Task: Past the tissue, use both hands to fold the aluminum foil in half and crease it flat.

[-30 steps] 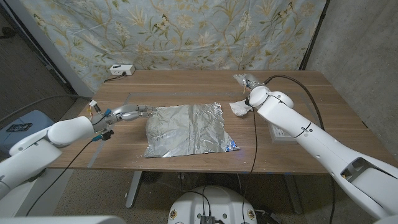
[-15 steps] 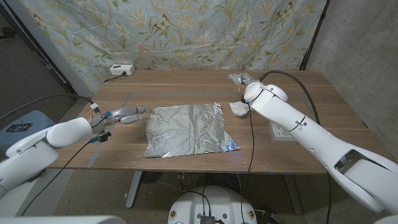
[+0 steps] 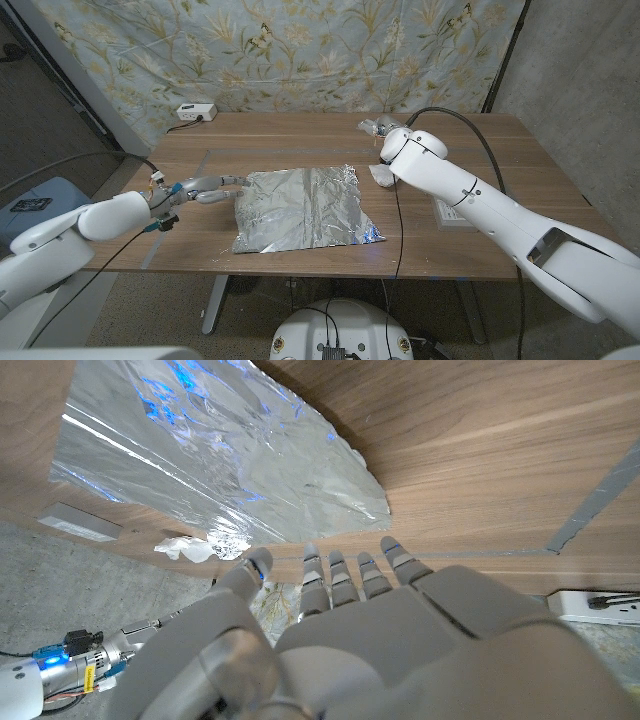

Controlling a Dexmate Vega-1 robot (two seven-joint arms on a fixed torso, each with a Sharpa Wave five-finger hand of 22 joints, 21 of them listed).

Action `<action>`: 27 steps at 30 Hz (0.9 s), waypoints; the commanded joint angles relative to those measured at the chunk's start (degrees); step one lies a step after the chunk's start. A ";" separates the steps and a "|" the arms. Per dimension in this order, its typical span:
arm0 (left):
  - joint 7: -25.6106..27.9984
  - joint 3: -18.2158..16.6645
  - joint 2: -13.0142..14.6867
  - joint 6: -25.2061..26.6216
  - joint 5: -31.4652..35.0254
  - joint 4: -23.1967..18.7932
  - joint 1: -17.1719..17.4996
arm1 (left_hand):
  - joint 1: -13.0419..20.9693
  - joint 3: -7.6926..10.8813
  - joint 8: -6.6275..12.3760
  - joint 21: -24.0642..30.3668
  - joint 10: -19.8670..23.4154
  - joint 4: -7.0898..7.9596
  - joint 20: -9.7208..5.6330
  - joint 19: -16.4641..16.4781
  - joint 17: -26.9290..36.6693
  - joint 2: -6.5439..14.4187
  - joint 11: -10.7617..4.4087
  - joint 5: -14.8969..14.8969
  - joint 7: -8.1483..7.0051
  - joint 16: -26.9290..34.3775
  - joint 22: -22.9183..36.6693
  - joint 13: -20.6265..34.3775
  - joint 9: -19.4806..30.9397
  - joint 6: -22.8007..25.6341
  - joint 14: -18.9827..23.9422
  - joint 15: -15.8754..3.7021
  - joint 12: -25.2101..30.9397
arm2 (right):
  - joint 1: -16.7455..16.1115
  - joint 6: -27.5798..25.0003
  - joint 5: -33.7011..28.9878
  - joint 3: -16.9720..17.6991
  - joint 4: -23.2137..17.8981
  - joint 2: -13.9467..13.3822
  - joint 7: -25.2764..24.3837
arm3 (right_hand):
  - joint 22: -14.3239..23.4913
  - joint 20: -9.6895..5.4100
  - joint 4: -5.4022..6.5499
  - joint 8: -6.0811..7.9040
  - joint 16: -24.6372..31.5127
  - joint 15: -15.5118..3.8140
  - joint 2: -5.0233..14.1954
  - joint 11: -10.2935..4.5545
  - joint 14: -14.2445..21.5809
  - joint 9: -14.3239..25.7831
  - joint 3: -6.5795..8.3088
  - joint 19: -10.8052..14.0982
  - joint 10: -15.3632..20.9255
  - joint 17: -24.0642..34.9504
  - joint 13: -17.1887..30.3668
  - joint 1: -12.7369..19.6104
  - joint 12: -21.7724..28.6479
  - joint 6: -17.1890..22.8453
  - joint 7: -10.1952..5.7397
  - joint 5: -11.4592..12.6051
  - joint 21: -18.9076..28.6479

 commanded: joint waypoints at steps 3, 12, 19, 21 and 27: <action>0.28 2.68 3.59 0.97 3.54 -1.11 0.07 | -2.35 0.55 -0.08 -0.49 -0.74 4.29 0.57 -1.50 0.27 0.19 0.18 -0.37 -0.38 -0.33 0.21 0.17 0.20 -0.52 -1.27 0.54 -0.26 | 2.39 -5.20 -2.56 -3.71 -0.22 1.70 0.89 | 0.23 0.45 -0.84 0.39 0.10 0.56 -0.19 0.19 0.03 0.14 0.11 -1.57 1.43 0.16 0.29 1.20 0.48 1.02 0.47 0.26 -0.27; 0.92 4.38 5.79 2.46 3.86 -1.36 -0.26 | -3.29 1.14 -0.11 -0.70 -1.17 5.89 0.59 -2.42 0.20 0.16 -0.01 -0.48 -0.38 -0.39 0.21 0.14 0.18 -0.81 -1.68 0.66 -0.42 | 3.81 -7.45 -4.05 -6.01 1.32 3.91 -0.22 | 0.24 2.76 -1.57 1.40 0.24 2.83 -0.28 1.75 0.45 0.11 0.20 -7.54 6.39 0.16 0.24 4.30 1.35 5.54 2.43 0.23 -0.01; 1.31 5.96 7.64 3.51 3.32 -1.46 -0.66 | -3.95 1.52 0.11 -0.74 -0.53 6.73 0.47 -2.84 0.14 0.11 -0.14 -0.60 -0.54 -0.21 0.22 0.11 0.16 -0.32 -1.32 0.16 -0.19 | 5.06 -7.57 -4.30 -7.72 2.94 4.63 0.41 | 0.22 3.02 -1.91 1.77 0.53 2.93 -0.51 1.68 1.36 0.10 0.46 -7.68 8.41 0.16 0.21 5.97 1.60 7.18 2.52 0.21 0.26; 1.42 6.37 8.23 3.65 2.99 -1.47 -0.75 | -4.09 1.60 0.14 -0.77 -0.42 6.87 0.40 -2.98 0.13 0.10 -0.22 -0.63 -0.60 -0.19 0.22 0.11 0.16 -0.22 -1.29 0.10 -0.15 | 5.18 -7.67 -4.47 -7.88 3.38 4.94 0.35 | 0.22 3.01 -1.92 1.77 0.53 2.94 -0.53 1.71 1.37 0.10 0.48 -7.68 8.45 0.16 0.21 6.09 1.57 7.25 2.52 0.20 0.28; 2.03 7.71 10.11 4.11 2.06 -1.53 -1.03 | -4.53 1.88 0.14 -0.81 0.02 7.26 0.10 -3.33 0.09 0.14 -0.26 -0.71 -0.63 -0.15 0.22 0.10 0.15 -0.17 -1.19 0.06 0.00 | 6.62 -8.81 -6.12 -10.38 4.87 5.39 0.57 | 0.22 3.03 -1.89 1.80 0.61 2.87 -0.62 1.69 1.67 0.09 0.49 -7.59 8.78 0.16 0.20 6.52 1.50 7.66 2.70 0.18 0.38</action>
